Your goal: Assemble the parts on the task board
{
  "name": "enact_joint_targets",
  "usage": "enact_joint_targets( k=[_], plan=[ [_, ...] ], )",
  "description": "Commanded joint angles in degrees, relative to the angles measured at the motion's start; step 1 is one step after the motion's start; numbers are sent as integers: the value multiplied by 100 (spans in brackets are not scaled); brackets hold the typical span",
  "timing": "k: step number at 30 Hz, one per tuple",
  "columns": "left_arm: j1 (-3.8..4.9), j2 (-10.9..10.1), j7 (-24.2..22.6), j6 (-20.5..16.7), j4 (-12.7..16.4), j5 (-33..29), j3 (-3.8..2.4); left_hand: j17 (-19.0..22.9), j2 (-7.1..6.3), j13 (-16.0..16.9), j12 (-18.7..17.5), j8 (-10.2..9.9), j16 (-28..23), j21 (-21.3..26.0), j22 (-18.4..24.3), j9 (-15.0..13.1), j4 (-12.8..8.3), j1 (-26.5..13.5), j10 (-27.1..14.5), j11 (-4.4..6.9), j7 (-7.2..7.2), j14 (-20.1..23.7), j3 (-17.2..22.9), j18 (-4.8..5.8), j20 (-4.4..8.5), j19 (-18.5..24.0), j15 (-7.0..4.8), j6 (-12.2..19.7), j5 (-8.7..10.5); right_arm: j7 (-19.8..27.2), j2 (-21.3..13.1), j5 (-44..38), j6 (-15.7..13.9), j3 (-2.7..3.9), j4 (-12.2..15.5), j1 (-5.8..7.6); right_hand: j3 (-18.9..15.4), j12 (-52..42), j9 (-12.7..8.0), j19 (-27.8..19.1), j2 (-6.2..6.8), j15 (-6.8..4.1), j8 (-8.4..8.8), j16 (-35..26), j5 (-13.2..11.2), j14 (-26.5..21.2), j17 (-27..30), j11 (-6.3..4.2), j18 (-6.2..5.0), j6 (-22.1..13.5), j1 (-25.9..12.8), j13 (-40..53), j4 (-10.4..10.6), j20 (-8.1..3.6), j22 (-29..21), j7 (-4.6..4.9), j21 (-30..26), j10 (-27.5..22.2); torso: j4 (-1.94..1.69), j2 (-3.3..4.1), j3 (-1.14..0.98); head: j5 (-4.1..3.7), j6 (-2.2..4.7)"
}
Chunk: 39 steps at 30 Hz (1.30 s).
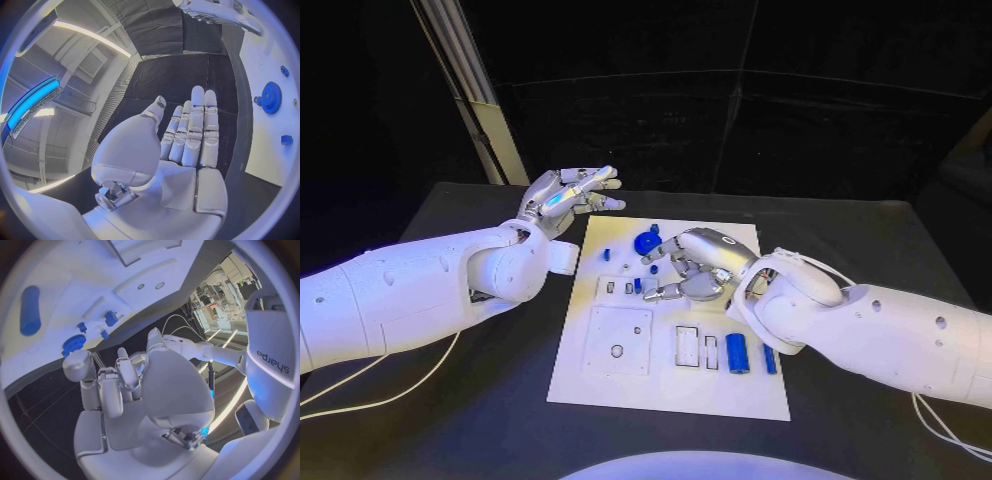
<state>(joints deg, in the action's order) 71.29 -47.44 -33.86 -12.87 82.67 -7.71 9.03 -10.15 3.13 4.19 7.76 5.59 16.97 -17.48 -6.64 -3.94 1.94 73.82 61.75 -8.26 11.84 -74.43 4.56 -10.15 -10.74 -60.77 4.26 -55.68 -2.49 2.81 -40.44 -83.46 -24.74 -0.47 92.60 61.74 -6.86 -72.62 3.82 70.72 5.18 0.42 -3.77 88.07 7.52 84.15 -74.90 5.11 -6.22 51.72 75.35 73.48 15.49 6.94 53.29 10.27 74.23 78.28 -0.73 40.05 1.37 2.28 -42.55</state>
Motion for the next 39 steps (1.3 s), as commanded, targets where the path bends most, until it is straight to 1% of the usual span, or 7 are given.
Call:
enact_joint_targets(
  k=[1, 4, 7, 9, 20, 22, 39],
  plan=[
    [10, -26, 455, 106, -18, 684, -5, -305, -49, 65, 148, 60, 463, -308, -138, -18, 54, -131, 382, 164, -117, -685, -76, -5, 209, -496, -177, -159, -42, 764, -224, 964, -190, 92, 218, 52, -40, 94, 19, -80, -60, 35, -27, -53, 12, 451, -975, 0, -88, -7, 144, -84, 2, -2, -107, -19, -71, -96, 5, -9, -4, -8, 22],
    [15, -69, 954, 139, -11, 1258, -6, -978, -103, 209, 391, 145, 1316, -729, -345, -45, 127, -239, 979, 384, -320, -1224, -154, -46, 429, -1051, -437, -392, -44, 821, -502, 1729, -45, 200, 335, 144, -53, 448, 36, -322, -199, 0, -76, -253, 114, 350, -610, -38, -165, 100, 318, -418, -49, -27, -552, -60, -317, -340, 13, -36, -14, -25, 25],
    [81, -114, 1791, 175, 25, 2004, -7, -5527, -123, 556, 865, 217, 5504, -1696, -988, -90, 176, -263, 1607, 671, -467, -1414, -199, -13, 716, -1896, -651, -575, 0, 909, -787, 2621, 19, 255, 372, 305, -40, 945, 54, -611, -359, -62, -156, -598, 281, 197, -67, -104, -258, 241, 580, -881, -195, -83, -1128, -120, -673, -643, 31, -80, -22, -10, 13],
    [142, -124, 2261, 316, 23, 2462, -7, -6384, -70, 887, 1257, 280, 6233, -3358, -2915, -128, 255, -312, 1661, 692, -510, -1427, -214, 254, 792, -2285, -686, -600, -20, 1001, -927, 2945, -29, 271, 370, 384, 54, 1569, 44, -926, -489, -89, -154, -1006, 345, 18, 522, -127, -356, 233, 849, -1442, -345, -112, -1737, -130, -1056, -1029, 38, -104, -24, -3, 3],
    [497, 98, 5052, 1671, -37, 5073, -7, -7756, -54, 4413, 5028, 1365, 7172, -5296, -5126, -853, 1188, -654, 1020, 806, -726, -1503, -907, 461, 845, -2047, -795, -432, -32, 1229, -1338, 3832, -137, 299, 57, 680, 169, 3098, 20, -1065, -618, -111, -98, -2264, 418, -189, 1804, -131, -440, 114, 1182, -3045, -535, -140, -2697, -116, -1980, -1541, 86, -267, -68, 47, -88],
    [548, 194, 5372, 1812, -84, 5267, -7, -7962, -41, 4543, 5175, 1580, 7290, -5827, -5901, -1003, 1331, -657, 930, 799, -737, -1551, -1038, 579, 844, -2235, -791, -341, -44, 1227, -1339, 3862, -133, 299, 23, 690, 164, 3102, 20, -1058, -617, -111, -98, -2287, 422, -190, 1822, -131, -440, 113, 1177, -3058, -533, -141, -2706, -117, -1993, -1539, 99, -289, -73, 63, -90],
    [715, 956, 6531, 2312, -525, 5748, 92, -7985, 68, 4506, 5306, 2671, 7303, -6086, -6243, -1722, 1454, -597, 772, 874, -817, -1557, -1491, 604, 858, -2165, -836, 103, -31, 1044, -1285, 3847, -83, 299, -141, 707, 148, 3132, 18, -1001, -636, -111, -91, -2455, 501, -183, 1929, -128, -438, 83, 1162, -3167, -512, -143, -2783, -112, -2106, -1545, 121, -326, -88, 112, -122]
  ],
)
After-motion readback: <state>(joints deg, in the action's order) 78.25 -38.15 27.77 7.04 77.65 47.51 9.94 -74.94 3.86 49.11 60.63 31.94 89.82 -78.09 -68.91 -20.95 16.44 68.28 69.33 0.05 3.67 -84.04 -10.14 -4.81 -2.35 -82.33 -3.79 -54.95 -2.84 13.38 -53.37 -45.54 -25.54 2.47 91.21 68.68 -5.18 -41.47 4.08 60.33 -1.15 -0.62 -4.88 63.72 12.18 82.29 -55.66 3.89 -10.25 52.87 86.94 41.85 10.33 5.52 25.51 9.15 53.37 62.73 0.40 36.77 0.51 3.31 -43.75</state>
